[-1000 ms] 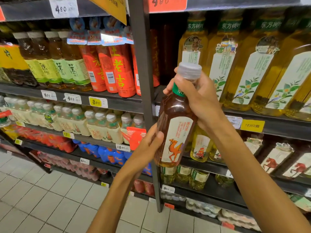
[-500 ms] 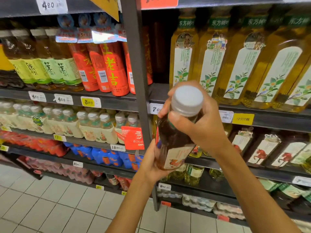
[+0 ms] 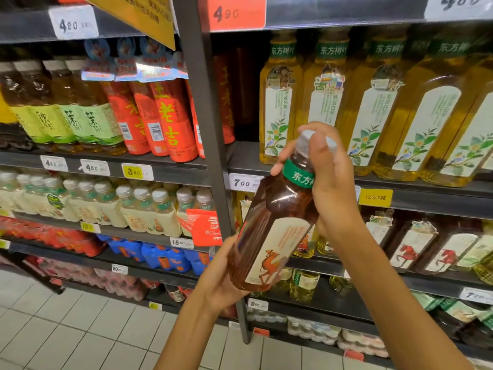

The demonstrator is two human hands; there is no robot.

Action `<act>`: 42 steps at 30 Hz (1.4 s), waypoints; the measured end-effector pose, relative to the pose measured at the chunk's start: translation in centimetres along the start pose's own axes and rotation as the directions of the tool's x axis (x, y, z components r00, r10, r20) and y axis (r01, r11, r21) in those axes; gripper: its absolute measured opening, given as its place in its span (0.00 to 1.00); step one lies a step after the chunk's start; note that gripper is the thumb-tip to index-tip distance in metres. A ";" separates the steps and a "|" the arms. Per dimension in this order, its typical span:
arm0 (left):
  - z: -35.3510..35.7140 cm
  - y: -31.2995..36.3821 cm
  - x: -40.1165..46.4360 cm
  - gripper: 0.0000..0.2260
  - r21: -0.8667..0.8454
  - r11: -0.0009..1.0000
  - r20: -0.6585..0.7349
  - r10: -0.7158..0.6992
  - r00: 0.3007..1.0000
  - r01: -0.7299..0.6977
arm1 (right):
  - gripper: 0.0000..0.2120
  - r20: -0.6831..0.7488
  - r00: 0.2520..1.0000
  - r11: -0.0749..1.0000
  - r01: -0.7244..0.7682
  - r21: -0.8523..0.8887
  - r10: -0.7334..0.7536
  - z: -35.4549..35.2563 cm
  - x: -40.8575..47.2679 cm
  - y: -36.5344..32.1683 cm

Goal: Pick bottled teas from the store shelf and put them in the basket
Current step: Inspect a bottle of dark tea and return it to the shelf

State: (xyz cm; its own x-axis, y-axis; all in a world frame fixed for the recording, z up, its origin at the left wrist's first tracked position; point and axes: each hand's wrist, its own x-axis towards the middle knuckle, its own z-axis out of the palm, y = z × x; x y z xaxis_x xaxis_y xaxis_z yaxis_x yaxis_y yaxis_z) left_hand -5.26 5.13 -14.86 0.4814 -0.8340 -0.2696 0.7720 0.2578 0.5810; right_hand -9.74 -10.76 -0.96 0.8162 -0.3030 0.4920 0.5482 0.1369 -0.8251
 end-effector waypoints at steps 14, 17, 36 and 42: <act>1.9 -0.2 -1.4 0.24 0.202 0.978 0.017 0.048 0.999 -0.051 | 0.27 0.168 0.964 0.952 -0.238 0.194 0.207 -1.8 2.4 0.6; 2.3 -0.1 -1.7 0.27 0.358 0.933 -0.118 0.094 0.989 -0.046 | 0.24 0.125 0.944 0.904 -0.330 0.273 0.307 -2.7 2.4 1.2; 6.8 -1.0 -4.6 0.31 0.049 0.956 0.016 0.289 0.957 -0.289 | 0.14 0.016 0.823 0.718 -0.504 0.481 0.567 -5.4 0.9 4.7; 7.4 -1.0 -4.8 0.37 -0.119 0.989 0.106 0.103 0.989 -0.090 | 0.19 -0.090 0.733 0.649 -0.530 0.545 0.674 -5.4 -0.3 6.1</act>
State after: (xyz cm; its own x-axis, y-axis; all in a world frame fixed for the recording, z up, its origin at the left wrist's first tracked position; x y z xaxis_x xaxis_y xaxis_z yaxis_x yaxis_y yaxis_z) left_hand -11.43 5.25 -8.53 0.5114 -0.8501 -0.1257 0.7697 0.3881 0.5070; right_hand -7.68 -14.95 -7.64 0.9514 -0.2150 -0.2206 0.0229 0.7636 -0.6453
